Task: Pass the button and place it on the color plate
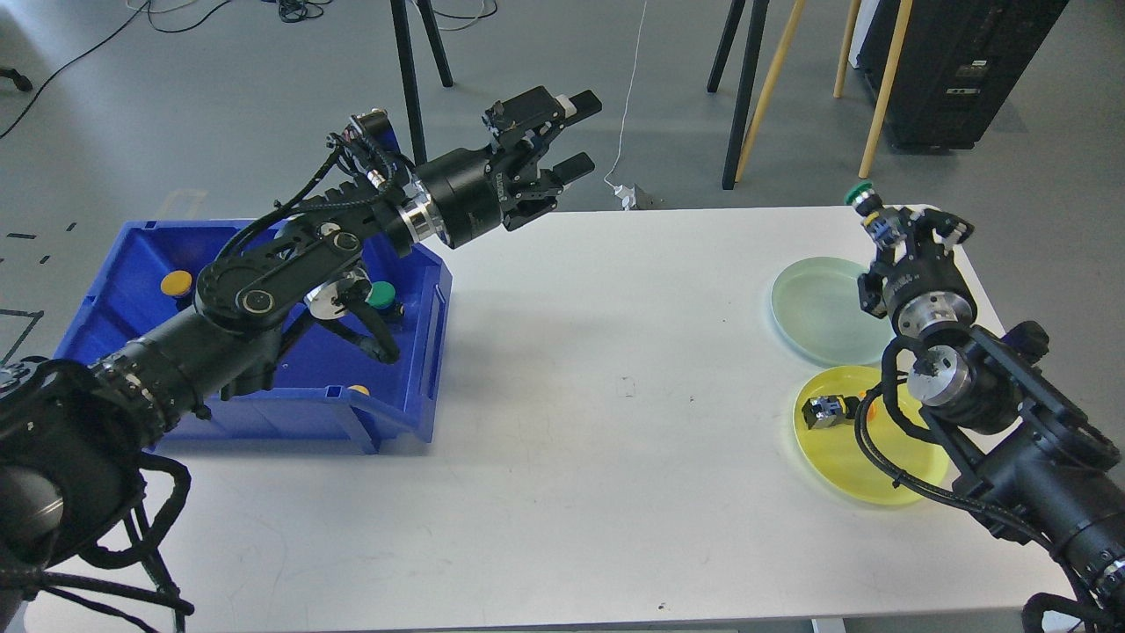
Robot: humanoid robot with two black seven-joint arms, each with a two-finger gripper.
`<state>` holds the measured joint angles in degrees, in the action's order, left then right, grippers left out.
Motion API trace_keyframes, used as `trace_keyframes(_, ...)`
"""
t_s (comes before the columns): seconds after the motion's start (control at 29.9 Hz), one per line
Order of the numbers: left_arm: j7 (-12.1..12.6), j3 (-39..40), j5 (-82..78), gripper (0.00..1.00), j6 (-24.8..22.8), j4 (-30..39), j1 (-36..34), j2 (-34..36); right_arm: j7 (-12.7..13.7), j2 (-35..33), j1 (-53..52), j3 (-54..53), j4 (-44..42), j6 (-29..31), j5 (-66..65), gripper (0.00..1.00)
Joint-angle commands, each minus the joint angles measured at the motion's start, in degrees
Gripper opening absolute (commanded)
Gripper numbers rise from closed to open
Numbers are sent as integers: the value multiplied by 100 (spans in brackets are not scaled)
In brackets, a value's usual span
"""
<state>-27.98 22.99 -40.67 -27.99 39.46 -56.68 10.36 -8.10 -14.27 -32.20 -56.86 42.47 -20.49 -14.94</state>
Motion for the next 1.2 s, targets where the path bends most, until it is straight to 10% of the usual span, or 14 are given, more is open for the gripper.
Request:
trace_keyframes(0.0,-2,-5,-2,87,-1,0,-1,1,125,82,-173,544,-538,-157,132,1)
trace_keyframes(0.2,-2,3,-2,87,-1,0,-1,1,221,100,-348,712,-582,-209,123,9)
trace_keyframes(0.43,-2,12,16,92,-1,-52,-1,36,292,188,-436,879,-662,-324,141,100)
trace_keyframes(0.7,-2,249,973,95,-1,-861,-1,431,424,-57,-436,844,144,-27,149,100)
trace_keyframes(1.04,-2,258,1703,99,-1,-1090,95,1249,213,-1069,-805,168,1396,4849,149,100)
trace_keyframes(1.17,-2,276,1791,99,-1,-1090,201,1267,213,-973,-954,79,903,4849,158,100)
